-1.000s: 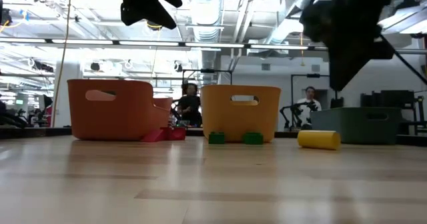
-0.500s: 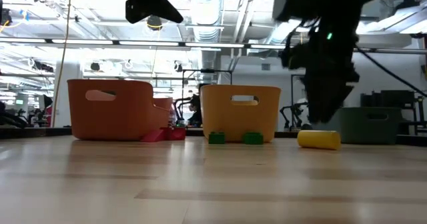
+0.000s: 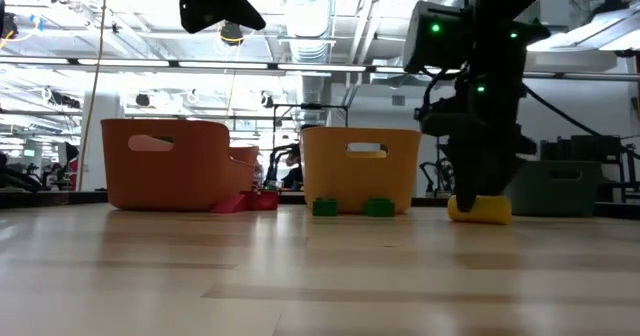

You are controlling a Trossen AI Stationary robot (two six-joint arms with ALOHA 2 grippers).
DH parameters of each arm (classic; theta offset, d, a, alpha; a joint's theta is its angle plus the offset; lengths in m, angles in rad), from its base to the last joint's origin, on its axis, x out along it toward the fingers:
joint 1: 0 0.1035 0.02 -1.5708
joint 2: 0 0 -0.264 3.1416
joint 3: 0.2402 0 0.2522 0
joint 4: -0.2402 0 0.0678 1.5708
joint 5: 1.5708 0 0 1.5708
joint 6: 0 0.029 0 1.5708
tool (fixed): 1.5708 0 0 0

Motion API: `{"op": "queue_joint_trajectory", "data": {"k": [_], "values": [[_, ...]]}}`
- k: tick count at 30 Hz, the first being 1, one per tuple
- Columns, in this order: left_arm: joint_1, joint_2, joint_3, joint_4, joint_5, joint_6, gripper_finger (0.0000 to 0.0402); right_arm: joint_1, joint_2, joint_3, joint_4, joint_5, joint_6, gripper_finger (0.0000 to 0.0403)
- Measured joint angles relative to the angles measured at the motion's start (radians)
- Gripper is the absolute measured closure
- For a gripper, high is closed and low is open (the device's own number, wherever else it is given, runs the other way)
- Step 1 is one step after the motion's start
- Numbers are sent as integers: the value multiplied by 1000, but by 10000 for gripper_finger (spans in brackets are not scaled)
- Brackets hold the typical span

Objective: Sort blocks
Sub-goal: Put the yellow block into the bottom orange bin

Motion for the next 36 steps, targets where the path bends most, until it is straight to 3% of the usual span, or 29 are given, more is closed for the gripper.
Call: {"op": "queue_joint_trajectory", "data": {"k": [12, 17, 25, 31, 36], "values": [[0, 0, 0, -4, 1, 0, 194, 4, -7, -26, 12, -29, -53, 326], [0, 0, 0, -4, 1, 0, 194, 4, -63, -33, -22, -66, -59, 328], [0, 0, 0, -4, 1, 8, 194, 85, -349, -26, -79, -65, 32, 309], [3, 0, 0, -3, -9, 8, 194, 323, -581, -1, -73, -78, 182, 307], [24, 0, 0, 1, -14, 7, 194, 595, -665, 2, -167, -16, 417, 306]]}}
